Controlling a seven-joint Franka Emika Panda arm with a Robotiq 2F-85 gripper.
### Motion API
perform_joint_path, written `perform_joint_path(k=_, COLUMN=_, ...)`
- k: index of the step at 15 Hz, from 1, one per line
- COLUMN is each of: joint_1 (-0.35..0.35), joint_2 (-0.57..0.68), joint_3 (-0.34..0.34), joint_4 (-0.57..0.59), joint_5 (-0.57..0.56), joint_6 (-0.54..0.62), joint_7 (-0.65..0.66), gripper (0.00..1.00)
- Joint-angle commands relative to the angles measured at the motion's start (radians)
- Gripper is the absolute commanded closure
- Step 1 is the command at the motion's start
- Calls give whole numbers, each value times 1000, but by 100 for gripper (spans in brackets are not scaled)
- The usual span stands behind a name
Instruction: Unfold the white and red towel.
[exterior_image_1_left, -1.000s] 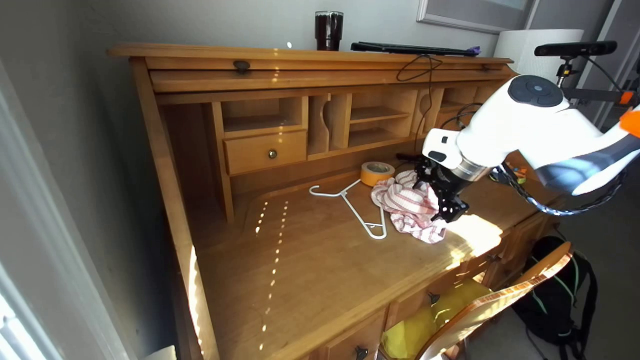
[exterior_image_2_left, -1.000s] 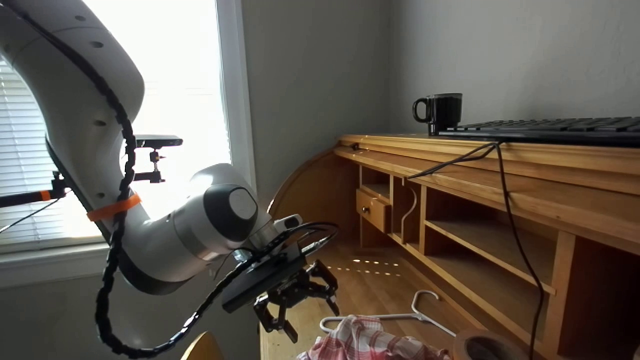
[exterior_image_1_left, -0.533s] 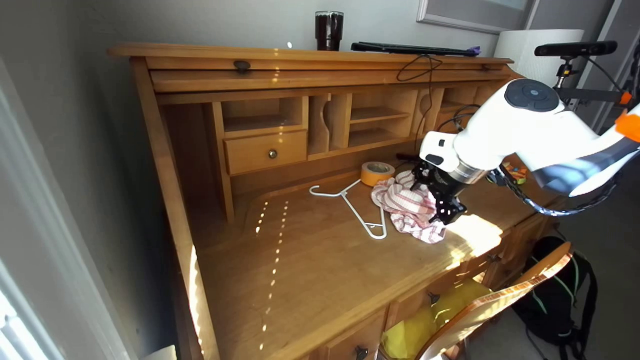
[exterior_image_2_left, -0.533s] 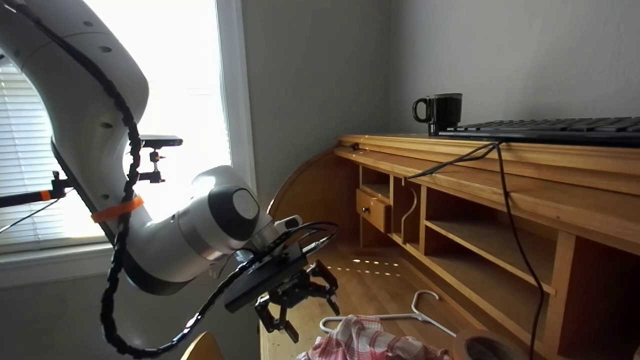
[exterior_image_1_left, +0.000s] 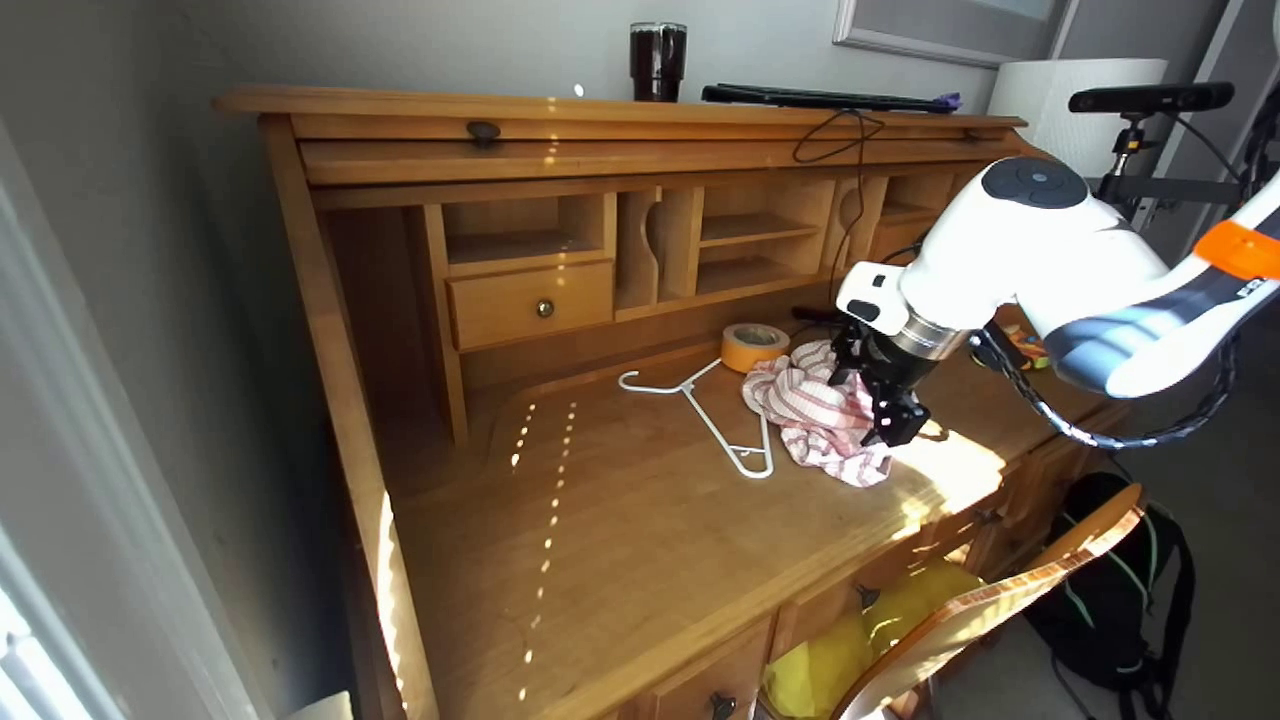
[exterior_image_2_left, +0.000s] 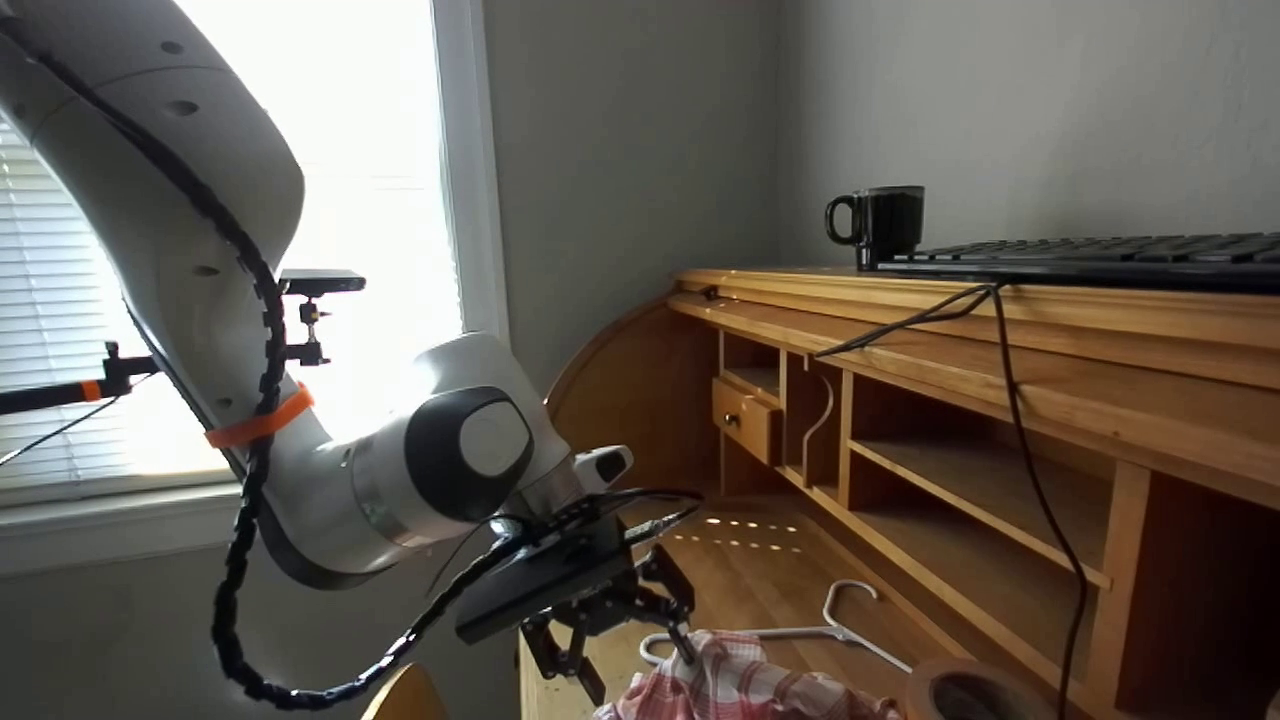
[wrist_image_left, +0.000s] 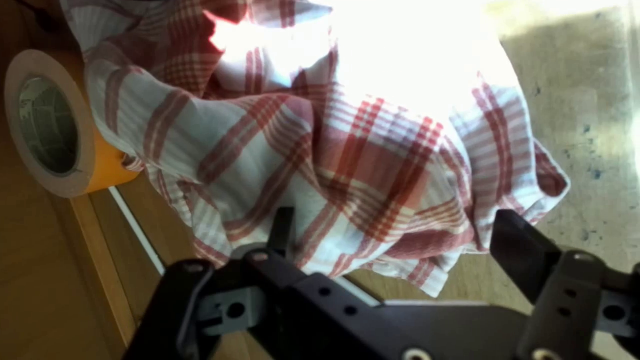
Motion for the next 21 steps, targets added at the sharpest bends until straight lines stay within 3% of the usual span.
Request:
perform_joint_path(k=1, joint_1=-3, joint_2=-12, joint_3=53, joint_4=9, joint_5=23, joint_6=-83, joint_7=-88, gripper=0)
perform_joint_path(k=3, joint_1=28, joint_2=-16, joint_3=46, joint_4=25, joint_5=-23, joint_6=-118, joint_7=-76, gripper=0)
perform_joint_path(k=8, joint_1=52, joint_2=4, joint_3=81, joint_4=47, joint_5=-12, joint_6=-177, joint_7=-133, gripper=0)
perform_joint_path(k=9, joint_1=55, joint_2=12, joint_3=85, joint_4=54, joint_5=-12, joint_6=-181, joint_7=-140, gripper=21)
perform_joint_path(k=14, joint_1=68, joint_2=56, joint_3=73, joint_4=105, joint_5=-32, joint_6=-215, joint_7=-136, gripper=46)
perform_joint_path(k=16, joint_1=71, joint_2=77, joint_3=66, joint_4=128, joint_5=-53, joint_6=-204, joint_7=-131, gripper=47)
perform_joint_path(k=17, joint_1=65, joint_2=88, joint_3=72, joint_4=134, joint_5=-46, joint_6=-197, joint_7=-144, gripper=41)
perform_joint_path(k=18, joint_1=10, joint_2=94, joint_3=129, joint_4=142, joint_5=-61, joint_6=-199, joint_7=-152, gripper=37)
perform_joint_path(k=19, joint_1=-3, joint_2=103, joint_3=144, joint_4=144, joint_5=-54, joint_6=-187, joint_7=-172, gripper=33)
perform_joint_path(k=21, joint_1=-32, joint_2=118, joint_3=178, joint_4=149, joint_5=-37, joint_6=-181, joint_7=-208, gripper=37)
